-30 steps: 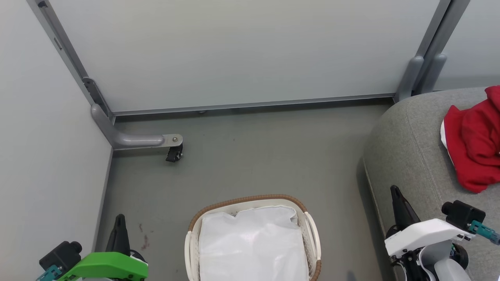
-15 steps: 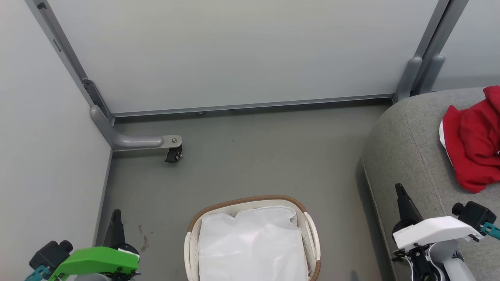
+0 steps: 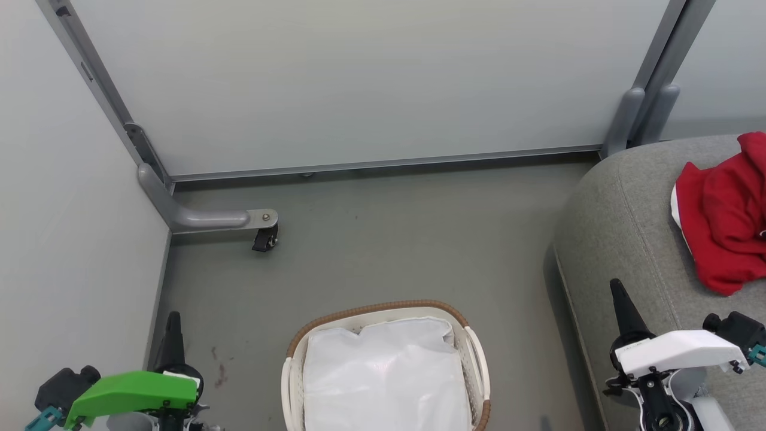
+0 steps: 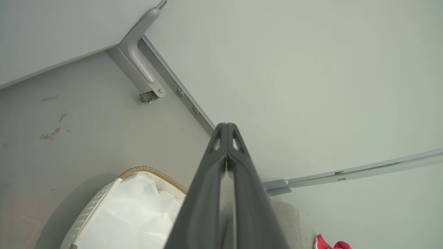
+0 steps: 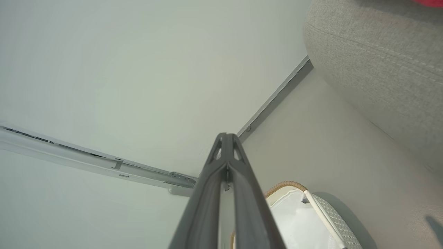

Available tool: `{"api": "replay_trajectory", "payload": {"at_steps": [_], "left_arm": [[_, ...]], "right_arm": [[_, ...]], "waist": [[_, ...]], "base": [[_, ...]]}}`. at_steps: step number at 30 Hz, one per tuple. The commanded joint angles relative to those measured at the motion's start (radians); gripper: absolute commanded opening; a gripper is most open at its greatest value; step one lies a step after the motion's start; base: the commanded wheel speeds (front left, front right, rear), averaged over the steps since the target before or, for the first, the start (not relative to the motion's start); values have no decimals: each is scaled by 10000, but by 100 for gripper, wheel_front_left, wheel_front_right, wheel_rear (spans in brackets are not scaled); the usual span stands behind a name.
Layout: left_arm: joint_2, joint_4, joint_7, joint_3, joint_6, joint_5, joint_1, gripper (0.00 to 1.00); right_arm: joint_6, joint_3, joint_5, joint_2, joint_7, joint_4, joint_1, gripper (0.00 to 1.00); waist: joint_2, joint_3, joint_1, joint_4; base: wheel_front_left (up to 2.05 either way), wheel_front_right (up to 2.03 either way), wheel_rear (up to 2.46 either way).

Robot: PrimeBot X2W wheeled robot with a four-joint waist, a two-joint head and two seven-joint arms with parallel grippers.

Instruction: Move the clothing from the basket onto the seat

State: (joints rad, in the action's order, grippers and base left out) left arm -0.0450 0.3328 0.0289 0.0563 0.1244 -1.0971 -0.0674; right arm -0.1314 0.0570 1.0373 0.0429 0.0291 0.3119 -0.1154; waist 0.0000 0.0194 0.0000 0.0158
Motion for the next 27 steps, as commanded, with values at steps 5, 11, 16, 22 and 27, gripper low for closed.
{"api": "replay_trajectory", "payload": {"at_steps": [5, 11, 16, 22, 27], "left_arm": [[-57, -211, -177, 96, 59, -688, -260, 0], [-60, -299, -333, 163, 64, -1238, -299, 0], [-63, -361, -454, 213, 68, -1660, -330, 0], [-66, -440, -605, 270, 72, -2172, -347, 0], [-68, -511, -713, 311, 65, -2600, -363, 0]], "right_arm": [[6, 106, 755, 66, -188, -190, -11, 0], [7, 164, 1369, 71, -337, -257, 2, 0], [7, 208, 1848, 75, -465, -310, 12, 0], [7, 268, 2430, 78, -611, -365, 25, 0], [8, 312, 2882, 81, -732, -410, 36, 0]], "waist": [[0, -14, 0, -13], [0, -28, 0, -27], [0, -40, 0, -39], [0, -55, 0, -53], [0, -68, 0, -66]], "base": [[0, 0, 0], [0, 0, 0], [0, 0, 0], [0, 0, 0], [0, 0, 0]]}}
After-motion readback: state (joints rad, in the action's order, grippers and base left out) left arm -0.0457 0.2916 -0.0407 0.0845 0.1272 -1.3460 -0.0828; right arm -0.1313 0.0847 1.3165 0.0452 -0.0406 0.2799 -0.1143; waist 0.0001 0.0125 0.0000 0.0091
